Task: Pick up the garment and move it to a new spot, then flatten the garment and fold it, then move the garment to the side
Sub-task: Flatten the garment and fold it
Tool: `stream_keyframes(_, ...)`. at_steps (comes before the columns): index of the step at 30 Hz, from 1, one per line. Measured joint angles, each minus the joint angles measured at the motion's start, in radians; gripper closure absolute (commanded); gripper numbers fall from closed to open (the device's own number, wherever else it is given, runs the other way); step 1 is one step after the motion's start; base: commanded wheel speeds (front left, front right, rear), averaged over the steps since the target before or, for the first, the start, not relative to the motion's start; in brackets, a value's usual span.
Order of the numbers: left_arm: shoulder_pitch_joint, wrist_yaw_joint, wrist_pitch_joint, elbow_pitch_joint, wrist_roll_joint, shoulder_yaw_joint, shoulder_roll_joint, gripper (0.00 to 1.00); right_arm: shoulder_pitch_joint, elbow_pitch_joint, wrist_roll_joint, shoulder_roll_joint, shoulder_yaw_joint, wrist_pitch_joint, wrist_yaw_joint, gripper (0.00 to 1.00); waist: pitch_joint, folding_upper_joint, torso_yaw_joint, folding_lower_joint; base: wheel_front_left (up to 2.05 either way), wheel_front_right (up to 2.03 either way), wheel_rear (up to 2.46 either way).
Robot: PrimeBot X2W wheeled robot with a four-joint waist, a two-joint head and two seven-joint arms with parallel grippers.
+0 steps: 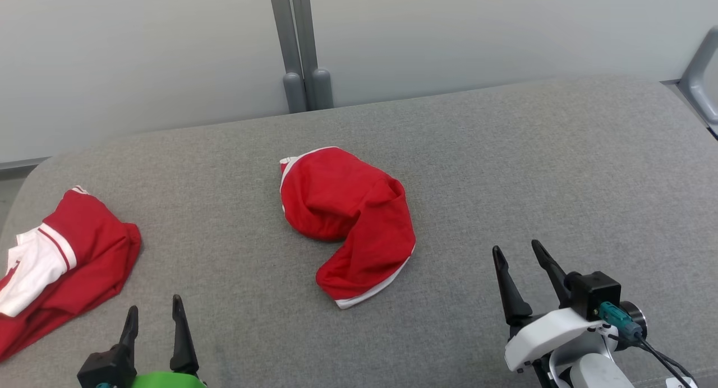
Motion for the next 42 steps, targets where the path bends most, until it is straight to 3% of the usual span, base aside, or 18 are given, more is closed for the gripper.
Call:
stream_keyframes(8, 0.023, 0.02, 0.0, -0.024, -0.024, -0.042, -0.002, 0.0, 0.0, 0.001, 0.007, 0.001, 0.008, 0.0, 0.0, 0.0, 0.011, 0.0, 0.002, 0.0, 0.0, 0.0, 0.0)
stream_keyframes(13, -0.003, -0.035, 0.0, 0.021, -0.05, -0.114, -0.002, 0.0, -0.006, 0.005, 0.009, 0.001, 0.02, 0.0, 0.0, 0.0, 0.03, 0.0, -0.007, 0.0, 0.0, 0.0, 0.0)
stream_keyframes(17, -0.048, -0.083, 0.0, 0.105, -0.095, -0.231, -0.002, 0.0, -0.013, 0.01, 0.009, 0.001, 0.031, 0.0, 0.0, 0.0, 0.05, 0.0, -0.021, 0.0, 0.0, 0.0, 0.0)
stream_keyframes(24, -0.165, -0.087, 0.0, 0.236, -0.154, -0.372, -0.003, 0.0, -0.067, 0.006, 0.017, 0.001, 0.055, 0.0, 0.0, 0.0, 0.114, 0.0, -0.056, 0.0, 0.0, 0.0, 0.0)
stream_keyframes(30, -0.233, -0.073, 0.0, 0.276, -0.171, -0.367, -0.003, 0.0, -0.091, -0.002, 0.017, 0.0, 0.05, 0.0, 0.0, 0.0, 0.181, 0.0, -0.092, 0.0, 0.0, 0.0, 0.0)
stream_keyframes(38, -0.246, -0.125, 0.0, 0.217, -0.185, -0.39, -0.003, 0.0, -0.098, 0.003, 0.017, 0.0, 0.045, 0.0, 0.0, 0.0, 0.23, 0.0, -0.122, 0.0, 0.0, 0.0, 0.0)
stream_keyframes(42, -0.249, -0.129, 0.0, 0.216, -0.185, -0.414, -0.003, 0.0, -0.11, 0.01, 0.018, 0.001, 0.06, 0.0, 0.0, 0.0, 0.234, 0.0, -0.118, 0.0, 0.0, 0.0, 0.0)
